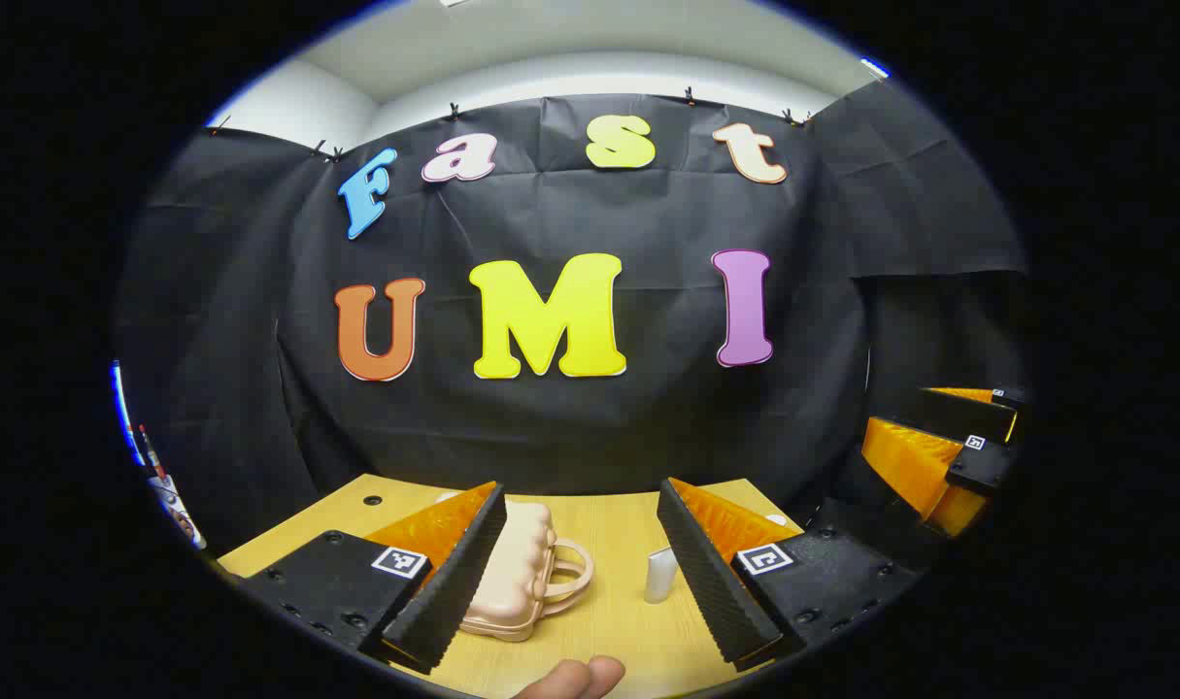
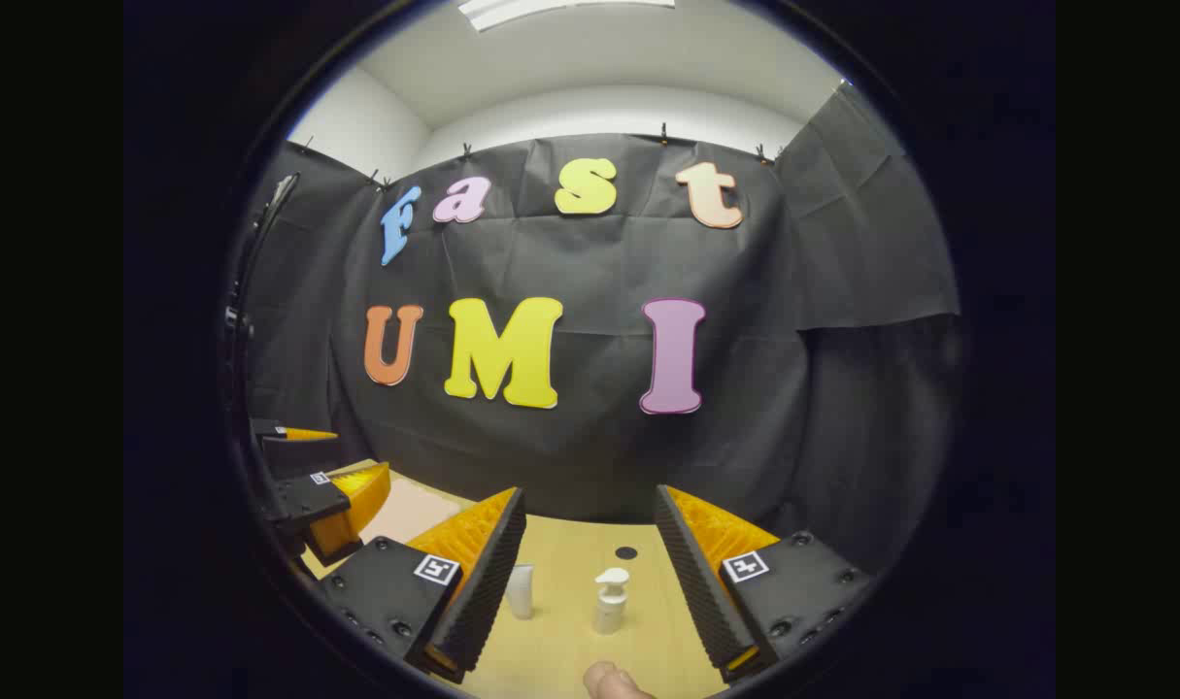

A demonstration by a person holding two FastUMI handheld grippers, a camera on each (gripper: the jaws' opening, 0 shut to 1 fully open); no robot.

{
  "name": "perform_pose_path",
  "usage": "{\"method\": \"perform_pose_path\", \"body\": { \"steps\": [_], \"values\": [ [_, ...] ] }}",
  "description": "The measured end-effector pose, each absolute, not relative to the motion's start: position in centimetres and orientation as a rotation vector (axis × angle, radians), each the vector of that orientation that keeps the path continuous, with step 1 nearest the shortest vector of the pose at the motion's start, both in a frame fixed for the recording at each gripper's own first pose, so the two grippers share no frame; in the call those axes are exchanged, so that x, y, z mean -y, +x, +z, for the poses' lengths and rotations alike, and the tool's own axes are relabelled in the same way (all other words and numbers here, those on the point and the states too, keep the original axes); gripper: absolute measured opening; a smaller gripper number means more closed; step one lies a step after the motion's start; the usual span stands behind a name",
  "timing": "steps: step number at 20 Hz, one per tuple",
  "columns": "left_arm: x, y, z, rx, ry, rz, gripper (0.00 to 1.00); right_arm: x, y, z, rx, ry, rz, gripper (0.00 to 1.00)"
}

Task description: First open the suitcase, pack the skin care products into it, and then close the suitcase.

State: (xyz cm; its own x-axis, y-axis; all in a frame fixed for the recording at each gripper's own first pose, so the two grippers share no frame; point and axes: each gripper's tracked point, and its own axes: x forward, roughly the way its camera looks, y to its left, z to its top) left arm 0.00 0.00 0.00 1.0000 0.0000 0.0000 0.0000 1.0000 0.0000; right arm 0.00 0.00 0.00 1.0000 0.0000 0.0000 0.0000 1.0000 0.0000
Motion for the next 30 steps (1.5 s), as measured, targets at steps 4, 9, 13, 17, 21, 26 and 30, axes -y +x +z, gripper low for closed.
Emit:
{"method": "perform_pose_path", "body": {
  "steps": [4, 9, 13, 17, 21, 26, 30],
  "values": [
    [-0.3, -0.1, -0.6, -0.014, -0.025, -0.022, 1.0, -1.3, -0.3, 0.1, -0.013, -0.018, -0.002, 0.8],
    [-1.0, -0.3, -0.8, -0.015, -0.026, -0.023, 1.0, -2.0, -0.7, -0.1, -0.026, -0.041, 0.0, 0.8],
    [-1.4, -0.3, -1.3, -0.025, -0.028, -0.017, 1.0, -2.4, -0.8, -0.3, -0.032, -0.056, 0.009, 0.8],
    [-1.5, -0.1, -1.7, -0.036, -0.04, -0.009, 1.0, -2.7, -0.6, -0.4, -0.038, -0.068, 0.023, 0.8],
    [-1.6, 0.8, -2.0, -0.023, -0.023, -0.013, 1.0, -2.4, 0.1, -0.6, -0.043, -0.077, 0.02, 0.8],
    [-2.4, 5.3, -7.1, -0.057, 0.137, -0.021, 1.0, 1.9, 0.7, -1.8, -0.071, -0.077, -0.062, 0.78],
    [-1.4, 8.7, -13.8, -0.16, 0.264, -0.046, 1.0, 7.1, -0.2, -2.7, -0.087, -0.086, -0.167, 0.8]
  ]
}}
